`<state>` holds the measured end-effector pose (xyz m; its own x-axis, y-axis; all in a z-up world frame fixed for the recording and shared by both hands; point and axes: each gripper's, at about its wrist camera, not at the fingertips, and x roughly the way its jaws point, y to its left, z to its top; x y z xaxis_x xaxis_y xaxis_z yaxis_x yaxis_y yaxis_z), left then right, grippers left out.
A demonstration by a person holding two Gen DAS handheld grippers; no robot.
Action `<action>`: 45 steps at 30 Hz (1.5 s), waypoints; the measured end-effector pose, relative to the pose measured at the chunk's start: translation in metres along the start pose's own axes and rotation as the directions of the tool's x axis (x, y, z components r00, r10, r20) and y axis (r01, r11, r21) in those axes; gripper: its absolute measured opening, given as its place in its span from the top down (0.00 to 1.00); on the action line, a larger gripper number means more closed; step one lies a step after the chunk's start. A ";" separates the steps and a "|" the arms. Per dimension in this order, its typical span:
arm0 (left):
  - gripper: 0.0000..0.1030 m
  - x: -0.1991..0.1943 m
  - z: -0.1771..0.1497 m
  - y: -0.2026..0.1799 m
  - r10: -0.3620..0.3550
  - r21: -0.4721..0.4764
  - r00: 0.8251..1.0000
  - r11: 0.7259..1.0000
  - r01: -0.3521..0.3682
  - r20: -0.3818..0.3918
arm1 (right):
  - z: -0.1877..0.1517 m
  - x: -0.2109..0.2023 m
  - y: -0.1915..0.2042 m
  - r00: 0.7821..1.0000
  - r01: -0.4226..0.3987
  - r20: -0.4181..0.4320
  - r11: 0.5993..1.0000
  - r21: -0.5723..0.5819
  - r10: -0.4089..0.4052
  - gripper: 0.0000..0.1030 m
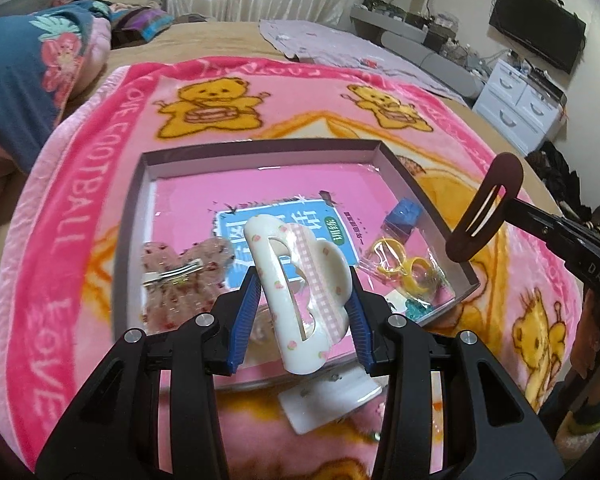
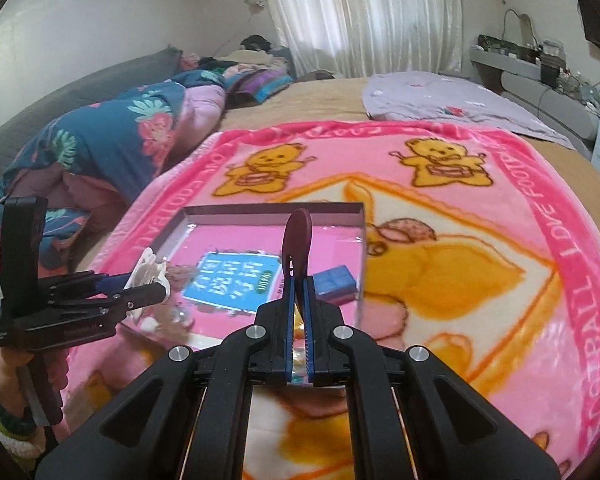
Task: Organize jewelry
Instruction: 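Carry the claw clip and maroon clip into the grey tray and release both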
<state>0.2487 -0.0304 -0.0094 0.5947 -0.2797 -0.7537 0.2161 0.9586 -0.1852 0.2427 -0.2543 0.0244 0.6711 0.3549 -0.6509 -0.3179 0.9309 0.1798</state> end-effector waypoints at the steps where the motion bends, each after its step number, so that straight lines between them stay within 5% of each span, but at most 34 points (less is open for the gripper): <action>1: 0.68 0.002 0.000 -0.001 -0.002 0.004 1.000 1.000 0.002 -0.002 | -0.001 0.002 -0.001 1.000 0.005 -0.007 1.000 0.003 -0.005 0.96; 14: 0.67 0.030 -0.005 -0.014 -0.021 0.044 0.998 0.999 0.023 -0.053 | 0.004 0.036 -0.002 0.997 0.030 -0.064 0.999 -0.013 -0.031 0.96; 26: 0.67 0.033 -0.008 -0.011 -0.018 0.036 0.998 0.999 0.020 -0.054 | 0.006 0.049 -0.017 0.997 -0.044 -0.061 0.995 0.087 0.049 0.96; 30: 0.67 0.032 -0.008 -0.009 -0.017 0.031 0.998 0.999 0.019 -0.055 | 0.003 0.037 -0.022 0.997 -0.056 -0.040 0.991 0.122 0.062 0.68; 35: 0.67 0.030 -0.009 -0.007 -0.019 0.022 0.999 1.000 0.020 -0.049 | -0.004 0.019 -0.023 0.999 -0.046 -0.019 0.991 0.124 0.048 0.53; 45: 0.49 0.009 -0.005 -0.005 -0.022 0.003 1.000 1.000 0.022 -0.006 | -0.008 -0.003 -0.027 0.999 -0.033 0.020 0.991 0.130 0.031 0.31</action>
<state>0.2489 -0.0373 -0.0183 0.5849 -0.3007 -0.7533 0.2314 0.9520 -0.2003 0.2437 -0.2808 0.0151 0.6742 0.3851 -0.6302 -0.2503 0.9219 0.2956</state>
